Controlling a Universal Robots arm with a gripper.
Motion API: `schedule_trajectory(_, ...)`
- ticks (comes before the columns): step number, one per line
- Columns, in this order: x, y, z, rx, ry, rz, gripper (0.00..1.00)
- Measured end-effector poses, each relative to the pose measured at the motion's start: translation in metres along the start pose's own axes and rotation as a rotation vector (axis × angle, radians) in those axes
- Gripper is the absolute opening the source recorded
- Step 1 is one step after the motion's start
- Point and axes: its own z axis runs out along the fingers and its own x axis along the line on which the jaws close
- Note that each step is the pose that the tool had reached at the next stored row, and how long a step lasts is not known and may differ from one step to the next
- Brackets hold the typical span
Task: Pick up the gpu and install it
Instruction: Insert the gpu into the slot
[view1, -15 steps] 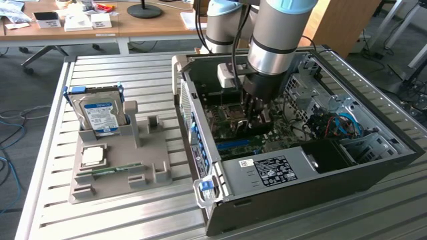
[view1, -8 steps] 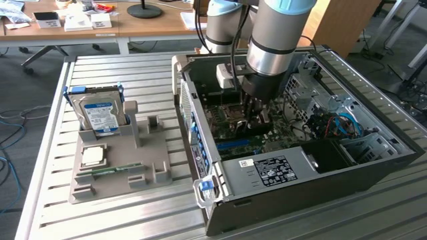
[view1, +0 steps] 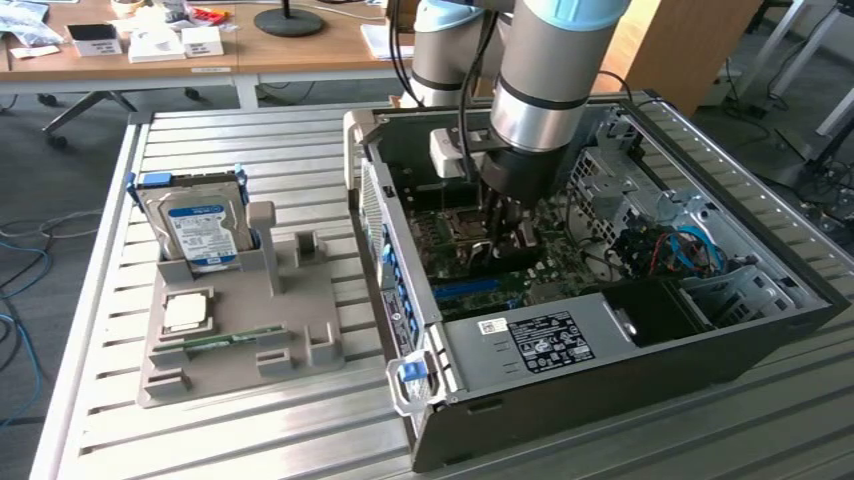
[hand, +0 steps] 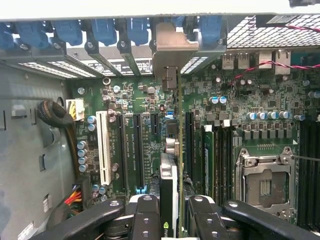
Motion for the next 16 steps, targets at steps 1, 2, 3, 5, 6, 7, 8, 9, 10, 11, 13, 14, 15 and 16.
schedule_trajectory(1,0.0000,0.0004,0.0001,0.0000,0.0001,0.000,0.27)
schedule_trajectory(2,0.0001,0.0006,0.0001,0.0000,0.0001,0.000,0.27)
schedule_trajectory(3,0.0001,0.0008,0.0001,-0.0001,0.0003,0.000,0.27)
schedule_trajectory(5,0.0001,0.0011,0.0002,0.0000,0.0002,0.000,0.27)
schedule_trajectory(6,0.0001,0.0011,0.0001,-0.0001,0.0002,0.000,0.27)
schedule_trajectory(7,0.0001,0.0012,0.0001,-0.0001,0.0002,0.000,0.27)
schedule_trajectory(8,0.0001,0.0011,0.0002,-0.0001,0.0002,0.000,0.27)
schedule_trajectory(9,0.0001,0.0011,0.0002,0.0000,0.0002,0.000,0.27)
schedule_trajectory(10,0.0001,0.0012,0.0001,-0.0008,0.0004,0.000,0.27)
schedule_trajectory(11,0.0002,0.0012,0.0001,-0.0026,0.0006,0.000,0.27)
schedule_trajectory(13,0.0001,0.0012,0.0001,-0.0060,0.0007,0.000,0.27)
schedule_trajectory(14,0.0001,0.0012,0.0001,-0.0069,0.0007,0.000,0.27)
schedule_trajectory(15,0.0001,0.0011,0.0001,-0.0070,0.0007,0.000,0.27)
schedule_trajectory(16,0.0001,0.0011,0.0003,-0.0071,0.0007,0.000,0.27)
